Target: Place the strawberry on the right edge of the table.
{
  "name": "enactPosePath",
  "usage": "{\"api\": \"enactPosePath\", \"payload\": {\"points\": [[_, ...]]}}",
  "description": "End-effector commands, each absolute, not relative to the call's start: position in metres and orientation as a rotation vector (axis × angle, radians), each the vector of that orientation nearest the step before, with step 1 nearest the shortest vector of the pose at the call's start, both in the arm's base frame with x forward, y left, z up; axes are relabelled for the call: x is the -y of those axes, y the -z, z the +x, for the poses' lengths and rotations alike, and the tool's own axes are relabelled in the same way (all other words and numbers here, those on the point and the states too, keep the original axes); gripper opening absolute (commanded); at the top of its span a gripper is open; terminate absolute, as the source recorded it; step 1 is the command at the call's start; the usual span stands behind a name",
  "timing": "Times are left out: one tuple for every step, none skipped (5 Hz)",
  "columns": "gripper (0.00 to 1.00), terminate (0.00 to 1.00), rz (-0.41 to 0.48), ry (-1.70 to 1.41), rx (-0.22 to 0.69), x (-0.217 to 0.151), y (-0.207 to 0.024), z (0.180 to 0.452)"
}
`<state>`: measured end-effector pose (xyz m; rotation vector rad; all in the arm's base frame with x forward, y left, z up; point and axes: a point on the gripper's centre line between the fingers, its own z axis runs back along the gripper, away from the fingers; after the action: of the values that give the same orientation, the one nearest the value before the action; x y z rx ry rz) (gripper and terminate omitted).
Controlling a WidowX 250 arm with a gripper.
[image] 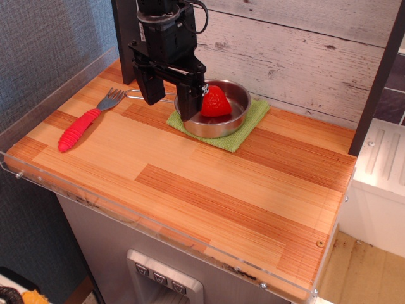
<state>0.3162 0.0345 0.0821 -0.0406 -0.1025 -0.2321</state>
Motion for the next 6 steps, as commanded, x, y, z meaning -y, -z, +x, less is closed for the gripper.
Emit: {"api": "enactPosePath", "payload": {"points": [[1.00,0.00,-0.041,0.232,0.103,-0.034,-0.082,0.316],[1.00,0.00,-0.043,0.204,0.119,-0.039,-0.079,0.345],[1.00,0.00,-0.034,0.213,0.135,-0.032,-0.075,0.369],[1.00,0.00,-0.034,0.228,0.149,-0.025,-0.077,0.383],[1.00,0.00,-0.041,0.226,0.149,-0.019,-0.072,0.388],[1.00,0.00,-0.044,0.213,0.126,-0.016,-0.060,0.394]]}}
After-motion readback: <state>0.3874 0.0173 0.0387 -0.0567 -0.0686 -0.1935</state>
